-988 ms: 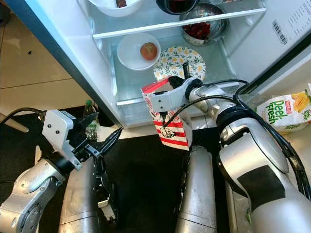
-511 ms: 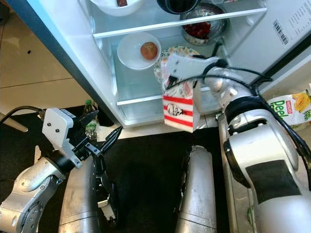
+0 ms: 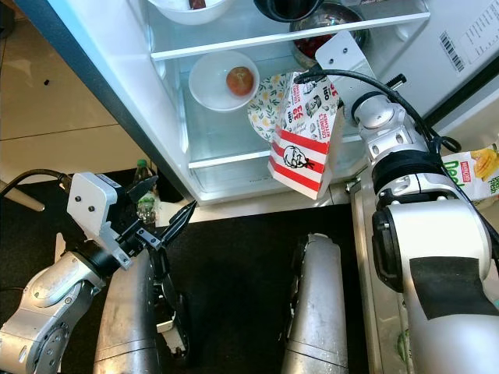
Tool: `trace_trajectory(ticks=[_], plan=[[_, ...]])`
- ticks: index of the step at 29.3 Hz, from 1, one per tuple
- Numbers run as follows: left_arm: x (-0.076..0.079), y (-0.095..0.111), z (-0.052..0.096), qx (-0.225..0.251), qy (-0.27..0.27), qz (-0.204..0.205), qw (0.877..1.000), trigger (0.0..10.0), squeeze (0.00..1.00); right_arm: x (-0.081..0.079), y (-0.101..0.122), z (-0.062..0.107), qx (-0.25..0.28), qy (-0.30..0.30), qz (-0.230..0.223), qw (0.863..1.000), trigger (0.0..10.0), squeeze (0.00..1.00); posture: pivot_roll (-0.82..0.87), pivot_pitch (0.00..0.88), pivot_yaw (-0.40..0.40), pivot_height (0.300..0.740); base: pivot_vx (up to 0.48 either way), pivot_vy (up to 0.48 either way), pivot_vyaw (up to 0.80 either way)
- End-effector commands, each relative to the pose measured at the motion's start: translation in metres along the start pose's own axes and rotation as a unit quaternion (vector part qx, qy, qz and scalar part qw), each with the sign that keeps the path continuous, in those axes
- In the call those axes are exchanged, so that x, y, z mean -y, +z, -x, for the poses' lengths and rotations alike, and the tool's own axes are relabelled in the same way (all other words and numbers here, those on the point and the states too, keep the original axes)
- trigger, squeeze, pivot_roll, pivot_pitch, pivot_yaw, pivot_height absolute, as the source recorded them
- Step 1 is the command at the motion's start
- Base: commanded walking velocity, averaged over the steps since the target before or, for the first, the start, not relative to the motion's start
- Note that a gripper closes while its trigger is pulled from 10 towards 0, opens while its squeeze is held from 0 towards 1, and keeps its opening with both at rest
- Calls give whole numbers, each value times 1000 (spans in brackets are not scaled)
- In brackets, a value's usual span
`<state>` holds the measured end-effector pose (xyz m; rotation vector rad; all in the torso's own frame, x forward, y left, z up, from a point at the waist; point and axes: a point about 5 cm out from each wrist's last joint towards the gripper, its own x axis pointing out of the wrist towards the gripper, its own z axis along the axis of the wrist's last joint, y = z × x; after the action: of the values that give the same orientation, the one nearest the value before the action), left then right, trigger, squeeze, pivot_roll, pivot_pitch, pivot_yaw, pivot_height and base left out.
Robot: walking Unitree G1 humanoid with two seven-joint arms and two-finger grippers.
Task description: Restocking fridge
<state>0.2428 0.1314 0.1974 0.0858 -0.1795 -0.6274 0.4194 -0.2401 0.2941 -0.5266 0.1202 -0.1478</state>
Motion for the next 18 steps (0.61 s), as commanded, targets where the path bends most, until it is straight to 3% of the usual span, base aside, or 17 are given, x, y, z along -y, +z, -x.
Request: trace_trajectory(ticks=[1, 3, 4, 5, 6, 9, 10, 13, 15, 18], plan=[[3, -1, 3, -4, -5, 7, 1000, 10000, 0, 2, -5, 0, -13, -4, -28, 1000, 0, 0, 127, 558, 63, 500, 0, 0, 0], [4, 0, 3, -2, -6, 6, 1000, 10000, 0, 1, -7, 0, -17, -6, -140, 990, 0, 0, 130, 557, 61, 500, 0, 0, 0], [5, 0, 2, -1, -6, 6, 1000, 10000, 0, 0, -7, 0, -18, -5, -178, 984, 0, 0, 130, 557, 61, 500, 0, 0, 0], [5, 0, 2, -1, -6, 6, 1000, 10000, 0, 0, -7, 0, -18, -5, -178, 984, 0, 0, 130, 557, 61, 500, 0, 0, 0], [5, 0, 2, -1, -6, 6, 1000, 10000, 0, -3, -6, 0, -18, 1, -229, 973, 0, 0, 131, 555, 60, 500, 0, 0, 0], [5, 1, 2, 0, -6, 6, 1000, 10000, 0, -4, -4, 0, -16, 6, -249, 968, 0, 0, 132, 555, 61, 500, 0, 0, 0], [5, 1, 2, 1, -6, 6, 1000, 10000, 0, -9, 4, 0, -6, 23, -281, 959, 0, 0, 132, 554, 60, 500, 0, 0, 0], [5, 2, 2, 2, -6, 6, 1000, 10000, 0, -13, 12, 0, 4, 35, -314, 949, 0, 0, 132, 554, 60, 500, 0, 0, 0], [5, 2, 1, 3, -6, 6, 1000, 10000, 0, -13, 16, 0, 8, 35, -330, 943, 0, 0, 132, 554, 60, 500, 0, 0, 0], [7, 2, 0, 5, -8, 8, 1000, 10000, 0, -10, 21, 0, 13, 14, -381, 924, 0, 0, 130, 552, 59, 500, 0, 0, 0]])
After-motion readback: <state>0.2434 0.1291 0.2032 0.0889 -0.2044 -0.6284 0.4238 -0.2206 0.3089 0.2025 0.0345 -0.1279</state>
